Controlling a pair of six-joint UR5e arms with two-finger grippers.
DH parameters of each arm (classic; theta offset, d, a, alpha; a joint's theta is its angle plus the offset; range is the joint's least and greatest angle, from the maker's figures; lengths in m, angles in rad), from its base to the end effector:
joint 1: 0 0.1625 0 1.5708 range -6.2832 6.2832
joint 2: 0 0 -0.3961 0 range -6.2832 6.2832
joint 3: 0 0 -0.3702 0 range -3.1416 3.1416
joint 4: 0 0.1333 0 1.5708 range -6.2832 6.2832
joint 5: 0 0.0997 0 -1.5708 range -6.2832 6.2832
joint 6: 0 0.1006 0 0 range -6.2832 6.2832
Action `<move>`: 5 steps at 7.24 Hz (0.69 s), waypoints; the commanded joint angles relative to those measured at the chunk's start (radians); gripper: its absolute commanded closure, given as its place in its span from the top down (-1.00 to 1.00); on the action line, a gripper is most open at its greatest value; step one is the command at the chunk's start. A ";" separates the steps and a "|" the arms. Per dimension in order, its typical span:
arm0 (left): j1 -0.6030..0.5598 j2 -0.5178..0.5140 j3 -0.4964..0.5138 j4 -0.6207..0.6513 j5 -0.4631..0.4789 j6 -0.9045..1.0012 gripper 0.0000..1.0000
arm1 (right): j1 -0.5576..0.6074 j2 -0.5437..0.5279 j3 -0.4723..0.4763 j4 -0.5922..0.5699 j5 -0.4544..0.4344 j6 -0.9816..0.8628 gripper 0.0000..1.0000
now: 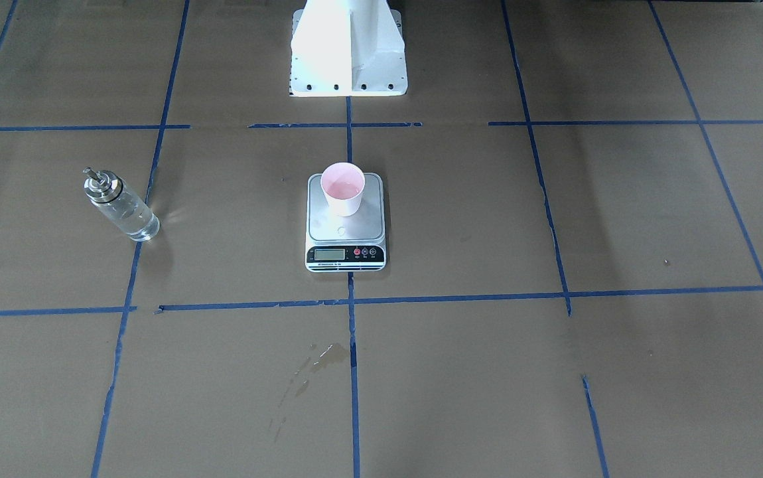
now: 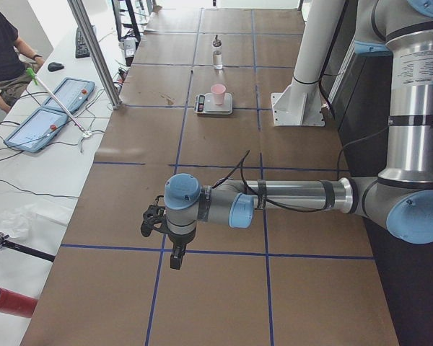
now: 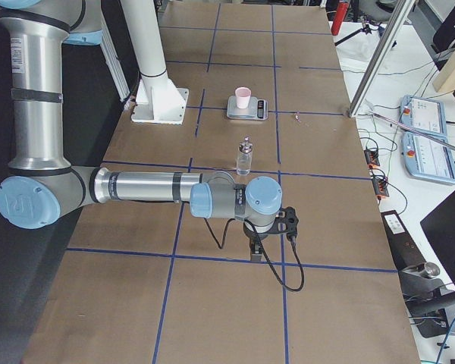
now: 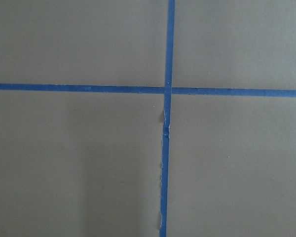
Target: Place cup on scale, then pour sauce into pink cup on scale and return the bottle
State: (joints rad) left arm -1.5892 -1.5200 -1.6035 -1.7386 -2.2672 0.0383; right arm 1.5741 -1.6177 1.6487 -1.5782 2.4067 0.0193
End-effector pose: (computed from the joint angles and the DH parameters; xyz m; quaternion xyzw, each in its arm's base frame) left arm -0.0772 -0.4588 0.6262 0.0799 0.3381 0.0348 0.9371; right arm 0.0602 -0.4525 0.6118 0.0075 -0.4059 0.0055 0.9139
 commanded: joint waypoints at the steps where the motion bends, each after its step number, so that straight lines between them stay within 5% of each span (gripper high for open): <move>1: 0.000 0.000 0.001 0.001 0.000 0.000 1.00 | 0.001 0.004 0.005 0.003 0.000 0.083 1.00; 5: 0.000 0.001 -0.001 0.001 0.000 0.000 1.00 | 0.010 -0.002 0.008 0.007 0.000 0.079 1.00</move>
State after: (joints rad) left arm -1.5892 -1.5193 -1.6047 -1.7380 -2.2672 0.0384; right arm 1.5789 -1.6189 1.6559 -1.5711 2.4068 0.0981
